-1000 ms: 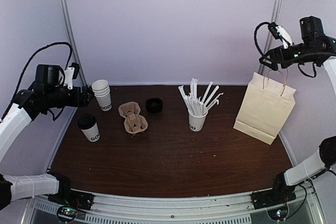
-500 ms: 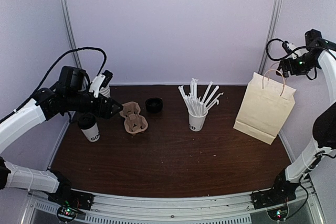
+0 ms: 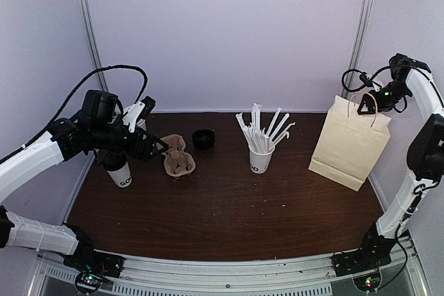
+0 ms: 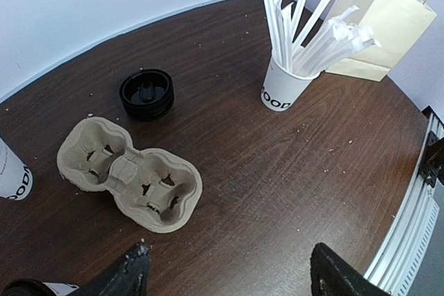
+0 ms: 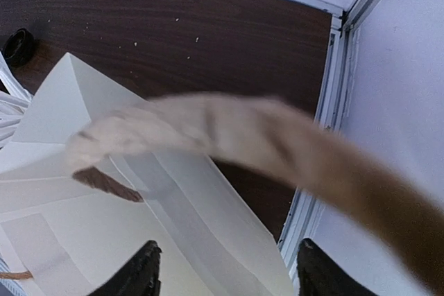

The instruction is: Pack the takeout coffee

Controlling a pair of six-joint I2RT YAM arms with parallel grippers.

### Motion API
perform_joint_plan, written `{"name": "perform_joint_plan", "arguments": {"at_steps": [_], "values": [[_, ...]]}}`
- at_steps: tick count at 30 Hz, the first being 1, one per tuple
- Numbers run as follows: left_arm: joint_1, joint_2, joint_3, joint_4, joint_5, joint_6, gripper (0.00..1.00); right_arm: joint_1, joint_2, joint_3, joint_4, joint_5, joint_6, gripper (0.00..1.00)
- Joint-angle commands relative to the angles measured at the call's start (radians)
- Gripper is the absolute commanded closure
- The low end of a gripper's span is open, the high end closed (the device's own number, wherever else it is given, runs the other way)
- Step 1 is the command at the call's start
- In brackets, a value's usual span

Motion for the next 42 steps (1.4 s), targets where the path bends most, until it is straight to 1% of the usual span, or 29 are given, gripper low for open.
{"name": "perform_joint_plan", "arguments": {"at_steps": [1,3,5,6,10,12,13,15,18,20,26,28,30,32,36,39,42], "values": [[-0.005,0.013,-0.012,0.055,0.027,0.013,0.2,0.0,0.026,0.041,-0.091,-0.057,-0.074,0.44],[-0.005,0.017,-0.012,0.057,0.028,0.011,0.2,0.0,0.021,0.04,-0.105,-0.068,-0.087,0.53],[-0.005,0.018,-0.01,0.059,0.032,0.011,0.2,0.0,0.004,0.033,-0.118,-0.088,-0.101,0.66],[-0.005,0.018,-0.008,0.059,0.033,0.01,0.2,0.0,-0.008,0.031,-0.126,-0.098,-0.108,0.7],[-0.005,0.012,0.001,0.057,0.039,0.016,0.2,0.0,-0.089,0.007,-0.157,-0.127,-0.137,0.89],[-0.005,0.017,0.009,0.055,0.043,0.023,0.2,0.002,-0.133,-0.016,-0.169,-0.151,-0.145,0.96],[-0.005,0.022,0.016,0.052,0.044,0.027,0.2,0.002,-0.156,-0.023,-0.185,-0.173,-0.153,0.97],[-0.005,0.035,0.034,0.039,0.042,0.038,0.2,0.007,-0.189,-0.025,-0.243,-0.228,-0.182,0.97],[-0.005,0.053,0.06,0.025,0.035,0.048,0.19,0.028,-0.259,-0.03,-0.342,-0.307,-0.269,0.97],[-0.005,0.063,0.074,0.024,0.034,0.054,0.19,0.056,-0.319,-0.062,-0.377,-0.324,-0.32,0.97],[-0.005,0.103,0.124,0.006,0.024,0.068,0.19,0.23,-0.459,-0.17,-0.455,-0.271,-0.423,0.97],[-0.005,0.113,0.133,0.002,0.023,0.069,0.19,0.292,-0.493,-0.211,-0.485,-0.276,-0.464,0.95],[-0.005,0.121,0.137,0.002,0.026,0.066,0.19,0.377,-0.527,-0.265,-0.458,-0.264,-0.449,0.95],[-0.005,0.129,0.139,0.004,0.035,0.063,0.19,0.472,-0.54,-0.309,-0.402,-0.236,-0.4,0.95],[-0.005,0.163,0.143,-0.01,0.025,0.053,0.19,0.656,-0.486,-0.309,-0.324,-0.229,-0.323,0.95],[-0.005,0.236,0.197,-0.109,-0.036,0.011,0.19,0.799,-0.419,-0.274,-0.278,-0.225,-0.278,0.96],[-0.005,0.309,0.239,-0.197,-0.11,-0.08,0.21,0.912,-0.35,-0.23,-0.234,-0.201,-0.249,0.96]]}}
